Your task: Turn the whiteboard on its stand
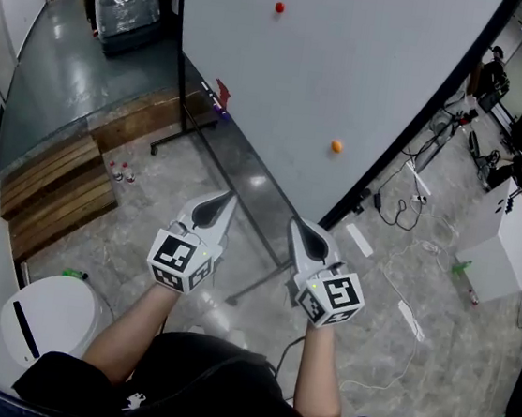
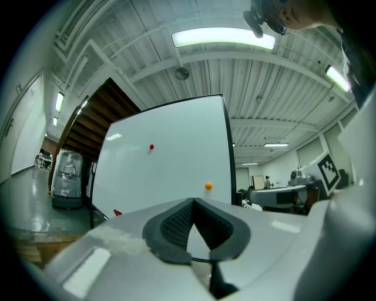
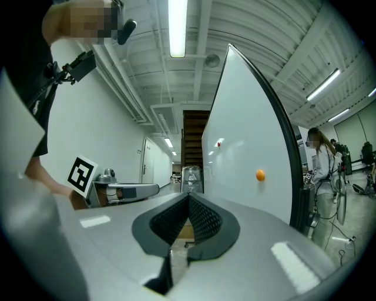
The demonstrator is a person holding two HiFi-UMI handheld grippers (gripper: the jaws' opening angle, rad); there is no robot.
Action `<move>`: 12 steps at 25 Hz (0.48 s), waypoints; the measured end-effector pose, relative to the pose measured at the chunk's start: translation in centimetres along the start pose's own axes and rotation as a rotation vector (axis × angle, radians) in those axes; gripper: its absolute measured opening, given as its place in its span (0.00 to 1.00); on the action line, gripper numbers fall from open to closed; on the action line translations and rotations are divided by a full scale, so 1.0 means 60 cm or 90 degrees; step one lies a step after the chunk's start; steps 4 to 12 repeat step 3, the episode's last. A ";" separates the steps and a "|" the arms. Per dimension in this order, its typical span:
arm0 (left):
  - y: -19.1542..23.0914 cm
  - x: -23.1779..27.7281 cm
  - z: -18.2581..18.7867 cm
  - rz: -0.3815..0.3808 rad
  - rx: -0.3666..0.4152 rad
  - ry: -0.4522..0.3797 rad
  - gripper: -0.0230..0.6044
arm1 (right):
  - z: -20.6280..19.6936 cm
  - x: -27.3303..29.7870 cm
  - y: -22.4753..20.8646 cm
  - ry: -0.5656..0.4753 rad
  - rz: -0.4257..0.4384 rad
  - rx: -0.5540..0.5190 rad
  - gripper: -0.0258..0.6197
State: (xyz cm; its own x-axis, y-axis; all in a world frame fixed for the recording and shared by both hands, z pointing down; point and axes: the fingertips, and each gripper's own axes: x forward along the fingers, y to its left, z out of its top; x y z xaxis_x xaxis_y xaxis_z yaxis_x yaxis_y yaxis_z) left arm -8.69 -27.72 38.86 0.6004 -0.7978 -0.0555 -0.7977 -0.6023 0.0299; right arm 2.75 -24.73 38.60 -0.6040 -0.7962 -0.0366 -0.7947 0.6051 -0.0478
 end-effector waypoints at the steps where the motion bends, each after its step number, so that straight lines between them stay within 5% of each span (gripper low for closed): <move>1: 0.001 -0.001 0.001 -0.001 0.000 -0.001 0.04 | 0.000 0.001 0.003 0.000 0.000 -0.001 0.05; 12: 0.004 -0.004 0.004 -0.003 0.001 -0.002 0.04 | 0.001 0.003 0.008 0.000 0.001 -0.002 0.05</move>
